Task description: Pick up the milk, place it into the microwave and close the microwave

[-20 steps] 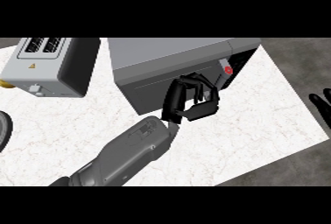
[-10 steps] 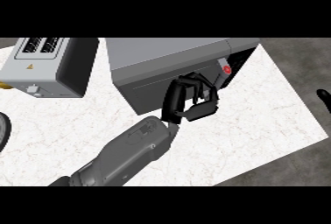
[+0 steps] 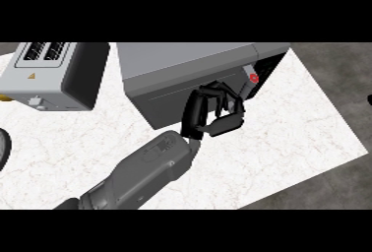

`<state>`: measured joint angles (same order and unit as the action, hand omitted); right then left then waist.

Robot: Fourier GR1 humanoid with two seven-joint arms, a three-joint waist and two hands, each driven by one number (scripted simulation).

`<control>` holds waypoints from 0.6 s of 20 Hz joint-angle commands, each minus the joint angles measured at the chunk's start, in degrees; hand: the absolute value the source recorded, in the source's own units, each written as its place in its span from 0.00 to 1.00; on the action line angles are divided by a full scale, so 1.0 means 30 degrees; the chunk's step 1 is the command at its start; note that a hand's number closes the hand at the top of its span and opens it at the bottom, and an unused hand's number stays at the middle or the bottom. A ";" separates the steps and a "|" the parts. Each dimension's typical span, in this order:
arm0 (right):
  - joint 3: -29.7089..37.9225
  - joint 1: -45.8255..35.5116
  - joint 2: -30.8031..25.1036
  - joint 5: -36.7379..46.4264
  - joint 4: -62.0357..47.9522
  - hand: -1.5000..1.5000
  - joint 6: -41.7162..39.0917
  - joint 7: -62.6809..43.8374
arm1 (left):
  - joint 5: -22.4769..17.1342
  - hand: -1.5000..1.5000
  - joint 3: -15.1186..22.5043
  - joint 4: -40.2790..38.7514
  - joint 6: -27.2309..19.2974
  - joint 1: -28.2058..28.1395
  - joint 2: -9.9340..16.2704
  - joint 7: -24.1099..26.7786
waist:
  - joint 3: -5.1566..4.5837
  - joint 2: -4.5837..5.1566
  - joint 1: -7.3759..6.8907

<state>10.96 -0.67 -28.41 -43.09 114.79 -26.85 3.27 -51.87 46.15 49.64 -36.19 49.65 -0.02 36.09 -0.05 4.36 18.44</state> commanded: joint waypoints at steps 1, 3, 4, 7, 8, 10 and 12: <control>0.0178 -0.0149 -0.0427 -0.0271 -0.0022 0.00 -0.0050 -0.0337 | -0.0636 1.00 -0.0944 -0.1756 0.0301 0.1486 0.0007 -0.0344 | -0.0029 0.0344 0.0345; 0.0248 -0.0163 -0.0275 -0.0459 -0.0049 0.00 0.0030 -0.0235 | -0.0686 1.00 -0.0782 -0.1861 0.0519 0.1331 0.0007 0.0056 | -0.0010 0.0343 0.0279; 0.0207 -0.0198 -0.0472 -0.0661 0.0003 0.00 0.0085 -0.0540 | -0.0711 1.00 -0.0862 -0.1978 0.0460 0.1600 0.0007 -0.0029 | -0.0029 0.0266 0.0166; 0.0441 -0.0347 -0.0404 -0.0865 -0.0076 0.00 0.0263 -0.0443 | -0.0961 1.00 -0.0795 -0.2136 0.0526 0.1519 0.0006 0.0184 | -0.0004 0.0358 0.0172; 0.0571 -0.0471 -0.0613 -0.0878 -0.0169 0.00 0.0267 -0.0554 | -0.1081 1.00 -0.0782 -0.2014 0.0442 0.1617 0.0006 0.0282 | -0.0015 0.0355 0.0184; 0.0528 -0.0595 -0.0806 -0.1134 -0.0125 0.00 -0.0016 -0.0625 | -0.1341 1.00 -0.0712 -0.1964 0.0597 0.1684 0.0006 0.0211 | -0.0003 0.0394 0.0233; 0.0467 -0.0662 -0.0888 -0.1603 0.0107 0.00 -0.0298 -0.0639 | -0.1396 1.00 -0.0635 -0.2135 0.0513 0.1732 0.0006 0.0363 | 0.0015 0.0282 0.0257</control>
<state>12.34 -2.08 -30.49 -46.36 114.73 -26.94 1.62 -54.63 46.96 48.85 -35.90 50.19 -0.03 38.98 0.03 4.48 18.65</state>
